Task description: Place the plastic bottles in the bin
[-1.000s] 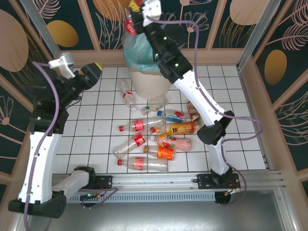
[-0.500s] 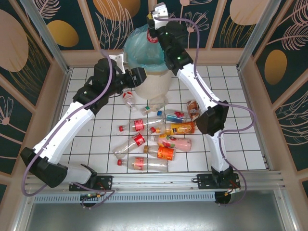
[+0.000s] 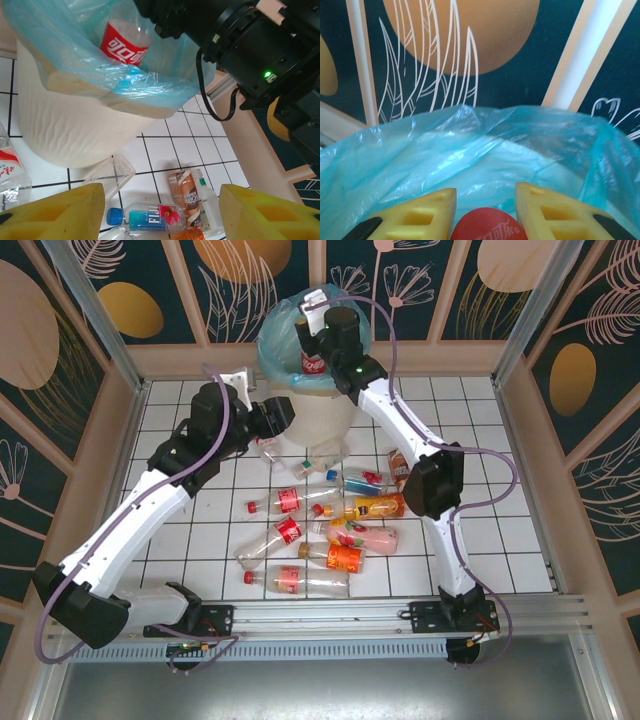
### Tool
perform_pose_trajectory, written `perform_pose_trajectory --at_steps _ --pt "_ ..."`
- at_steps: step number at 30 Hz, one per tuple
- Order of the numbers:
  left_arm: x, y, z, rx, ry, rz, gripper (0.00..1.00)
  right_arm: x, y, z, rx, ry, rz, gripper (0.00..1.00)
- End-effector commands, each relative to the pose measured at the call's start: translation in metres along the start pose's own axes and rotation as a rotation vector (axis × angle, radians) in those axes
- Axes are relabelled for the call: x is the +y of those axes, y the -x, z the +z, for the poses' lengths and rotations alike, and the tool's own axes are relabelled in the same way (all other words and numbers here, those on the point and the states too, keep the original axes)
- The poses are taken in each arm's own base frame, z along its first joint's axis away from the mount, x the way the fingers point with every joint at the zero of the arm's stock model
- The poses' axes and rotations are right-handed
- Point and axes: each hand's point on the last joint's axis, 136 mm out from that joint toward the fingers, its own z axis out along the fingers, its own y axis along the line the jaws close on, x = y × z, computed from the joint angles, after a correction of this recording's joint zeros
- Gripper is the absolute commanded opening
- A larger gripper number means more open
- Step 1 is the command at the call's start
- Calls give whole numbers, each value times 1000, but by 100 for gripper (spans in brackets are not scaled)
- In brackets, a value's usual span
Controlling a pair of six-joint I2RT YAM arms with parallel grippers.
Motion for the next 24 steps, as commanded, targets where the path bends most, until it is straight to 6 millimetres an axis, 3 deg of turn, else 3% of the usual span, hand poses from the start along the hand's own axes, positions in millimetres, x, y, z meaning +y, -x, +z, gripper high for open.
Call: perform_pose_trajectory --at_steps 1,6,10,13,18,24 --pt "-1 6 -8 -45 -4 5 63 10 -5 0 17 38 31 23" --pt "3 6 -10 -55 8 -1 64 10 2 -7 16 44 37 35" --pt "4 5 -10 -53 13 3 64 7 14 -13 -3 41 34 36" --pt "5 7 -13 -58 22 11 65 5 26 -19 -26 46 38 48" --pt "5 11 -22 -76 37 31 66 5 55 -31 -80 60 55 60" --pt "17 8 -35 -72 97 69 66 18 99 -56 -143 88 62 61"
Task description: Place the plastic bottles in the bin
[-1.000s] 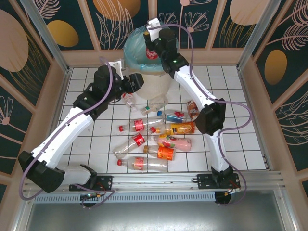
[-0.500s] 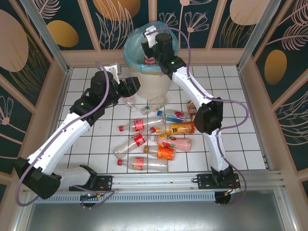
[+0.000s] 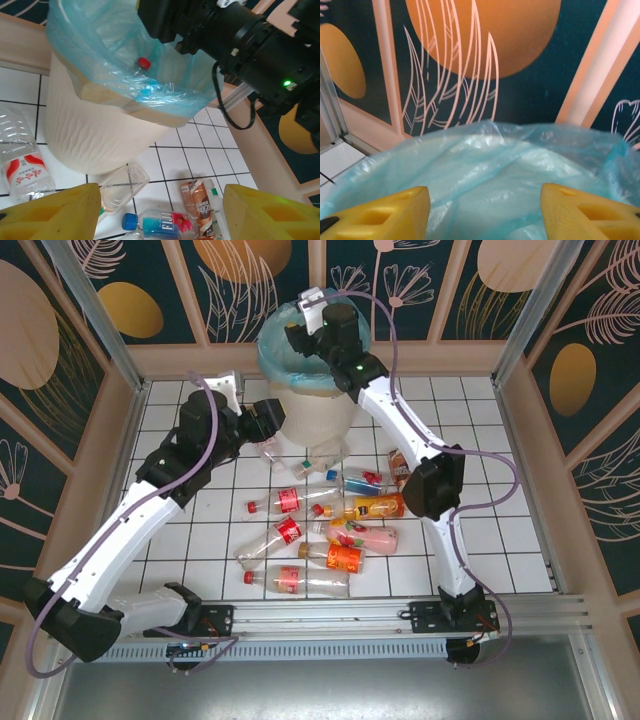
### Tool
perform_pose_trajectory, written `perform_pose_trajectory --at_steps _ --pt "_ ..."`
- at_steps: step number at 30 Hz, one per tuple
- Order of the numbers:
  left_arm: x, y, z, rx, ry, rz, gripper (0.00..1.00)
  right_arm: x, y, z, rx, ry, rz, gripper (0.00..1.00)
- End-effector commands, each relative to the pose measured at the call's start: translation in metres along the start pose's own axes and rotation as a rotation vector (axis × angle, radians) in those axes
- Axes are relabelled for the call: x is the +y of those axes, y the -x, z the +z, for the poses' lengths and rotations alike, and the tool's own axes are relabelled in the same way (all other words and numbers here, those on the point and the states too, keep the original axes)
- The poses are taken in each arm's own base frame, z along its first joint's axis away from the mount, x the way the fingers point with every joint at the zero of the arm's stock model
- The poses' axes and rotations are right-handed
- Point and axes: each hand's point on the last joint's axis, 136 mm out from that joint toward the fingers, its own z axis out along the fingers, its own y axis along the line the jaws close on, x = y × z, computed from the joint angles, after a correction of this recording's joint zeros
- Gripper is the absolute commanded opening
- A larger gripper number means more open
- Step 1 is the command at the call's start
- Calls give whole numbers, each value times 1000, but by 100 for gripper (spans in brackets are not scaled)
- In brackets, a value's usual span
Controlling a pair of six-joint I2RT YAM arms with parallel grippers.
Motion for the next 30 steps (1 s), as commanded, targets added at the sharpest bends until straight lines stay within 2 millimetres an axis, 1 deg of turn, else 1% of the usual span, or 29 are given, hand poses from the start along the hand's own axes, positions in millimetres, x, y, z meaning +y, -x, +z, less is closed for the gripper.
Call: perform_pose_trajectory --at_steps 1,5,7,10,11,13,14,15,17,18,19,21,22,23,24,27,28,30 --pt "11 -2 -14 -2 57 52 66 12 86 -49 -148 28 8 61" --pt "32 -16 -31 21 124 73 66 49 105 -76 -147 53 -53 60" --pt "46 -28 -41 34 162 72 67 71 100 -87 -118 82 -76 60" --pt "71 -50 -58 53 228 40 67 112 77 -104 -59 159 -113 59" --pt "80 -60 -64 65 248 24 68 124 66 -110 -35 182 -122 58" --pt "92 -74 -76 75 270 -14 68 148 44 -121 13 238 -146 57" --pt "102 -87 -79 93 289 -33 69 161 32 -126 37 273 -158 56" --pt "108 -95 -84 99 300 -52 69 171 20 -130 62 306 -173 55" --pt "121 -112 -91 109 322 -99 69 195 -14 -138 145 408 -237 54" --pt "125 -117 -93 109 321 -125 69 204 -33 -141 193 448 -279 54" --pt "128 -124 -93 102 314 -167 69 215 -53 -145 246 507 -312 55" --pt "127 -141 -87 106 249 -249 68 229 -92 -153 360 609 -361 57" --pt "127 -150 -83 111 216 -290 68 234 -111 -156 419 650 -379 57" --pt "130 -157 -82 111 206 -324 68 236 -126 -158 463 671 -392 57" --pt "136 -165 -80 107 212 -356 68 240 -144 -161 512 695 -411 57" --pt "156 -176 -81 69 265 -409 68 247 -198 -169 632 747 -487 57" --pt "163 -180 -81 56 286 -421 68 251 -213 -171 664 758 -508 56" --pt "174 -182 -82 26 323 -434 68 257 -234 -175 695 793 -516 58"
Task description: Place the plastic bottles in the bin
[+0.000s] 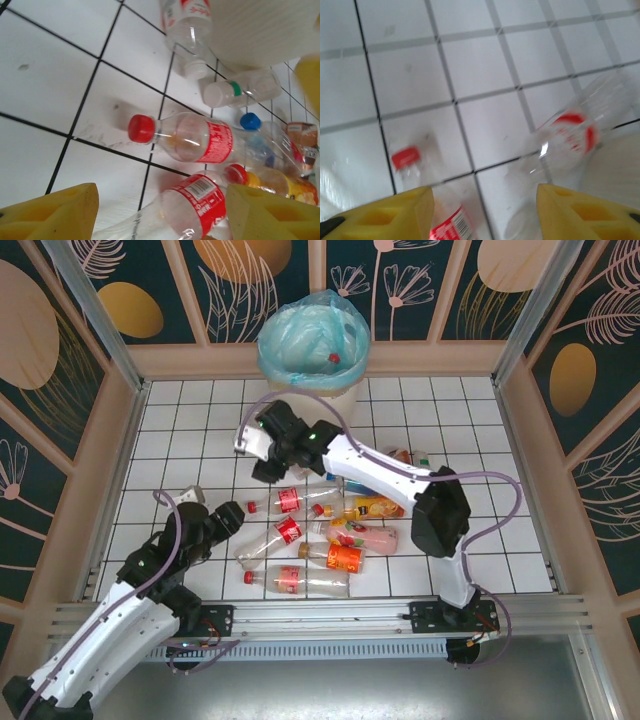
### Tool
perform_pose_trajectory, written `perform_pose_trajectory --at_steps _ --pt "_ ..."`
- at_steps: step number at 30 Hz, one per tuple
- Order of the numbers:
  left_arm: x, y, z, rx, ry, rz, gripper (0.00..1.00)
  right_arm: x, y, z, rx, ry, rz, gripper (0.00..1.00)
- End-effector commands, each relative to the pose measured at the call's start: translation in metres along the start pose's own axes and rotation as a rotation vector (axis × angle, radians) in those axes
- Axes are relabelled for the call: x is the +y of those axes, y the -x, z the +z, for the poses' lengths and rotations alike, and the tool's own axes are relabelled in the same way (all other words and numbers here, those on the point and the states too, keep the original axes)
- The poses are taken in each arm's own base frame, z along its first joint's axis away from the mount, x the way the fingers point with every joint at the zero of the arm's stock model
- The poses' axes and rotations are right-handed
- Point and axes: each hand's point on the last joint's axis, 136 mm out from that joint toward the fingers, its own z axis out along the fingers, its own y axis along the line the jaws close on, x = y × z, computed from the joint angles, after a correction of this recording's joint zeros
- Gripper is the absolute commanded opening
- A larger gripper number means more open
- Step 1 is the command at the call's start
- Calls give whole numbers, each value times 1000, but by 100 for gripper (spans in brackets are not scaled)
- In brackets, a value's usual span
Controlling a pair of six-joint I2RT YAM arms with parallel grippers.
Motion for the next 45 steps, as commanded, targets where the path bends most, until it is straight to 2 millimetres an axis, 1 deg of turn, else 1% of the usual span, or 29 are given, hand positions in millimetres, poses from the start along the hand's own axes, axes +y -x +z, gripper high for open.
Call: perform_pose_trajectory --at_steps 1,3,6,8,11,15,18,21,23,25,27,31,36,39,42,45 --pt "1 16 0 -103 -14 -108 68 39 -37 26 113 130 -78 58" --pt "7 20 -2 -135 7 -118 69 47 -43 38 135 130 -118 62" --pt "9 31 -14 -186 19 -154 69 50 -47 53 154 111 -177 64" --pt "10 39 -25 -223 18 -167 69 53 -46 59 154 116 -208 64" --pt "23 46 -40 -278 56 -196 69 61 -40 68 158 146 -244 66" --pt "27 49 -50 -291 62 -197 69 68 -39 82 181 156 -273 70" --pt "30 44 -47 -263 89 -169 69 72 -40 93 195 165 -293 71" --pt "28 39 -39 -228 103 -141 70 69 -34 100 204 164 -287 71" --pt "27 39 -37 -222 120 -127 71 65 -30 105 204 154 -273 70" --pt "28 40 -36 -230 126 -119 72 70 -31 107 208 180 -274 70" --pt "28 42 -36 -240 123 -116 72 73 -33 109 212 196 -275 69" --pt "28 43 -38 -252 114 -120 72 74 -39 114 230 193 -270 67" --pt "24 44 -41 -256 78 -122 72 71 -37 117 235 183 -259 63" --pt "24 47 -43 -264 88 -111 72 72 -36 120 233 191 -261 61" --pt "24 46 -42 -252 101 -100 72 72 -34 124 228 192 -259 58" --pt "24 44 -40 -243 100 -101 72 72 -36 128 234 194 -262 57"
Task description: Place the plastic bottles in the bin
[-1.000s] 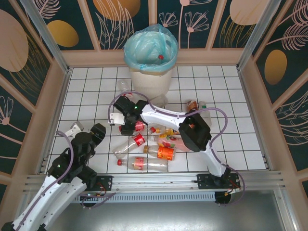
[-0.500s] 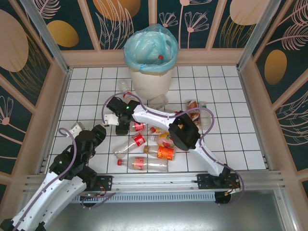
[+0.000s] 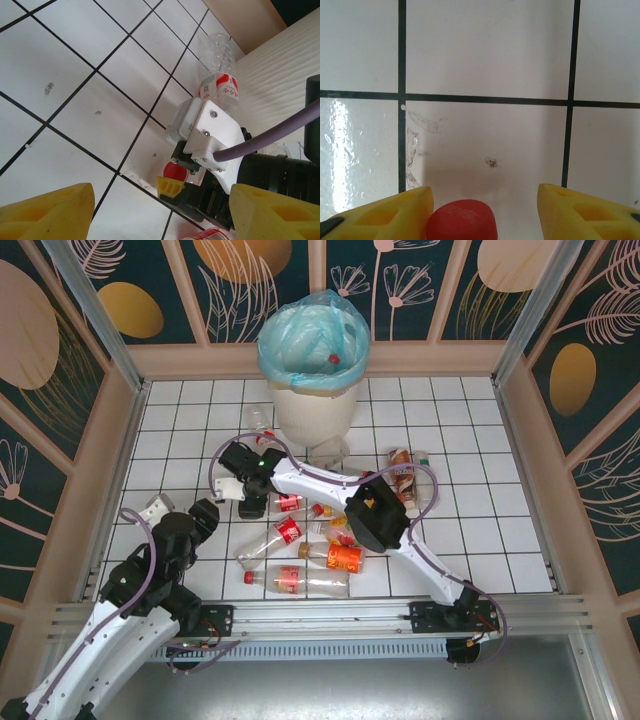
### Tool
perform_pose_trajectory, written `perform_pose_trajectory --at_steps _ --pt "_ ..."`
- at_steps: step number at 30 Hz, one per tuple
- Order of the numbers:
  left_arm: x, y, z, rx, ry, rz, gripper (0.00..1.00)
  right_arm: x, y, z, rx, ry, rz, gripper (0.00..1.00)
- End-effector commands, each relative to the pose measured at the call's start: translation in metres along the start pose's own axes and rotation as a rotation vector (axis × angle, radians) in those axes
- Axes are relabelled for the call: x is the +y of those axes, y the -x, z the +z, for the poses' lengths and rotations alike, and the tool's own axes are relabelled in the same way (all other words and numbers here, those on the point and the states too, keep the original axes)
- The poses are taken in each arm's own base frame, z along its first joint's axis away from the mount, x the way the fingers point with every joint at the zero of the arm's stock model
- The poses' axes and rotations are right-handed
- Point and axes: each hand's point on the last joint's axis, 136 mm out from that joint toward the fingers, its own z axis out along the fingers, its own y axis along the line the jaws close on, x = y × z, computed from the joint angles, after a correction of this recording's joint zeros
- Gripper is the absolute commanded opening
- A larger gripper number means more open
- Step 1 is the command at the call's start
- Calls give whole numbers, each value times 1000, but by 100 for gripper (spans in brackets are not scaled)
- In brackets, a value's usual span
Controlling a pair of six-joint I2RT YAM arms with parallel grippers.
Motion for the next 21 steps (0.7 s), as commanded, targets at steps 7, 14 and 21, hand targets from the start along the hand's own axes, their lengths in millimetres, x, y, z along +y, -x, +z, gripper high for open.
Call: perform_pose_trajectory --at_steps 7,14,21 --pt "-4 7 -6 -18 -12 9 72 -3 -4 4 40 -20 -14 61" --pt "-2 3 -2 -11 -8 4 72 -9 -9 5 54 -37 -5 62" --pt "2 -8 10 9 -11 -17 72 -9 -10 6 51 -31 0 56"
